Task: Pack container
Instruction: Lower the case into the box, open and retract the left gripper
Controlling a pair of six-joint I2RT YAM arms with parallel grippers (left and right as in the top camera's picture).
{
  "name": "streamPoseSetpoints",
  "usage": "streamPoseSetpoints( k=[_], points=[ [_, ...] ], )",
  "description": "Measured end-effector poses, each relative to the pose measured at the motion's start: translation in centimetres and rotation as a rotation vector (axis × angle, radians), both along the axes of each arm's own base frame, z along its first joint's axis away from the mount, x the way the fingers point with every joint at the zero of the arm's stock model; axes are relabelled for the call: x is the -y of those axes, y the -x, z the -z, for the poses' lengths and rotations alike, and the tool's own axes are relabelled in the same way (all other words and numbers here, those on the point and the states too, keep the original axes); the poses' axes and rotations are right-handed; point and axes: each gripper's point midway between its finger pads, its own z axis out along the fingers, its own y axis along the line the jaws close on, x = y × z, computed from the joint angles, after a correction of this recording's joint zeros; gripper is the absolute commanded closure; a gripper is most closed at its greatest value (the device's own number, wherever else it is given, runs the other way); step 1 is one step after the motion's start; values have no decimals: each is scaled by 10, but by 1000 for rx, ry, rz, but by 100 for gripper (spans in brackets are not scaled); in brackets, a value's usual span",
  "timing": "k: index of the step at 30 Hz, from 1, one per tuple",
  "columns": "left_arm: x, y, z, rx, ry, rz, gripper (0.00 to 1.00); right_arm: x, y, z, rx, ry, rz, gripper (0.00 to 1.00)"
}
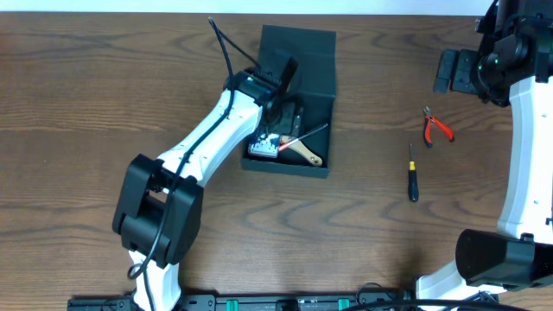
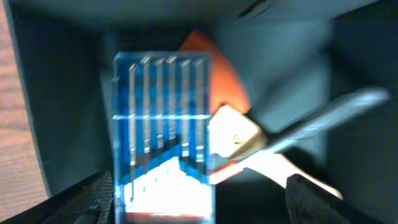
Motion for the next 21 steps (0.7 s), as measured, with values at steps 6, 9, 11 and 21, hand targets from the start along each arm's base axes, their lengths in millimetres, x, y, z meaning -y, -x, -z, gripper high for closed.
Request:
streamPoseSetpoints(
  k=[6, 9, 11, 21],
  points=[
    [15, -17, -98, 196, 140, 10, 1, 0, 0, 0, 0, 0, 0, 1],
    [4, -19, -153, 315, 155, -27, 1, 0, 0, 0, 0, 0, 0, 1],
    [-13, -16, -179, 383, 120, -72, 1, 0, 0, 0, 0, 0, 0, 1],
    [-143, 20, -175, 277, -248, -354, 1, 0, 0, 0, 0, 0, 0, 1]
  ],
)
